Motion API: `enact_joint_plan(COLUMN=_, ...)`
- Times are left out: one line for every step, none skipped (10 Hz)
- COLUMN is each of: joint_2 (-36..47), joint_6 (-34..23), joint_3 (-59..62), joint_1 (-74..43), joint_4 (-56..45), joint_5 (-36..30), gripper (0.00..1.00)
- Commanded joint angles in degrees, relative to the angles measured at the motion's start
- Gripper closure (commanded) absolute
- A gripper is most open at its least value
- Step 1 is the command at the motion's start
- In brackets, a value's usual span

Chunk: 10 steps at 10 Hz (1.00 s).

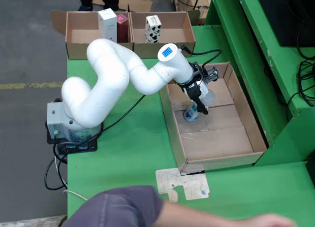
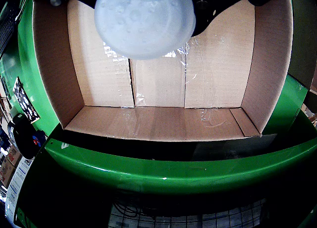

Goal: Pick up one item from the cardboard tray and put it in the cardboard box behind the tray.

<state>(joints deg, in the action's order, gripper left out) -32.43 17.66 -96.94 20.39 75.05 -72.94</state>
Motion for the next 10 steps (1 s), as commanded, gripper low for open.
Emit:
enact_joint_plan(joint_2=1.5, joint_6=-0.3, joint_3=1.8, joint_1=0.1, joint_4=-0.1, joint_5=0.1, gripper=1.0)
enact_joint_plan(joint_2=1.5, joint_6=-0.5, joint_3=2.6, joint_1=-0.1, joint_4=-1.1, joint_5=-0.2, gripper=1.0)
enact_joint_plan(joint_2=1.8, joint_6=-0.4, joint_3=3.4, joint_1=-0.2, joint_4=-2.0, joint_5=0.2, gripper=1.0)
enact_joint_plan(joint_2=1.8, joint_6=-0.4, joint_3=3.4, joint_1=-0.2, joint_4=-2.0, joint_5=0.2, gripper=1.0)
enact_joint_plan(joint_2=1.9, joint_6=-0.6, joint_3=4.6, joint_1=-0.5, joint_4=-2.7, joint_5=0.1, gripper=1.0)
enact_joint_plan(joint_2=3.0, joint_6=-0.7, joint_3=4.9, joint_1=-0.7, joint_4=-3.8, joint_5=0.0, gripper=1.0)
enact_joint_plan(joint_2=1.8, joint_6=-1.1, joint_3=7.7, joint_1=-1.5, joint_4=-5.3, joint_5=-0.7, gripper=1.0)
enact_joint_plan(joint_2=1.8, joint_6=-1.1, joint_3=7.7, joint_1=-1.5, joint_4=-5.3, joint_5=-0.7, gripper=1.0)
enact_joint_plan(joint_2=2.2, joint_6=-1.3, joint_3=9.0, joint_1=-2.0, joint_4=-7.3, joint_5=-1.3, gripper=1.0)
enact_joint_plan(joint_2=2.6, joint_6=-1.7, joint_3=10.3, joint_1=-2.5, joint_4=-9.2, joint_5=-2.1, gripper=1.0)
